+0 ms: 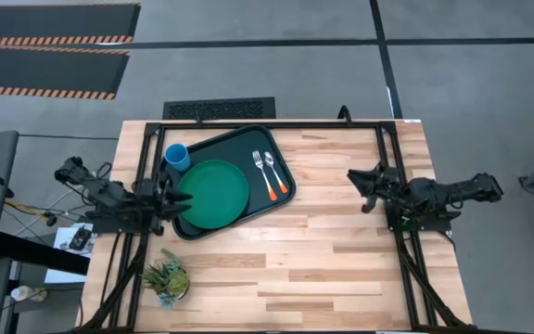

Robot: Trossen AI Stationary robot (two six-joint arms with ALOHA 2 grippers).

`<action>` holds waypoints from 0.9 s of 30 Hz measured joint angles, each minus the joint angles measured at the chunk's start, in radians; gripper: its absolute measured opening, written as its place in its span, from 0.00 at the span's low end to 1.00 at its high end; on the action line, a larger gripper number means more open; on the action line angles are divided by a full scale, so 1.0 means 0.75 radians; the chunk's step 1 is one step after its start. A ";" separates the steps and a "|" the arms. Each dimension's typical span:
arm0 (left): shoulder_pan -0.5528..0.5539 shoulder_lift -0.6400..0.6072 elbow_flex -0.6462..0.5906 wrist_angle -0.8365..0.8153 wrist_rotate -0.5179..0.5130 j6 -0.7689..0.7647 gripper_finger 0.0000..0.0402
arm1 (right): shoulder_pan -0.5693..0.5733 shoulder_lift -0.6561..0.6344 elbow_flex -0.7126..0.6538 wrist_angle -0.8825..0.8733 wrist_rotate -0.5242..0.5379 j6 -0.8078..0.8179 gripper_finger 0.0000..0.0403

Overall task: Pick and place plate/cup/fork/spoon on tray
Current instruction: Return to Home Position

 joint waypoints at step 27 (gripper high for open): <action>-0.001 0.000 -0.123 -0.004 0.269 0.177 0.33 | -0.001 0.012 0.002 -0.193 -0.735 -0.113 0.23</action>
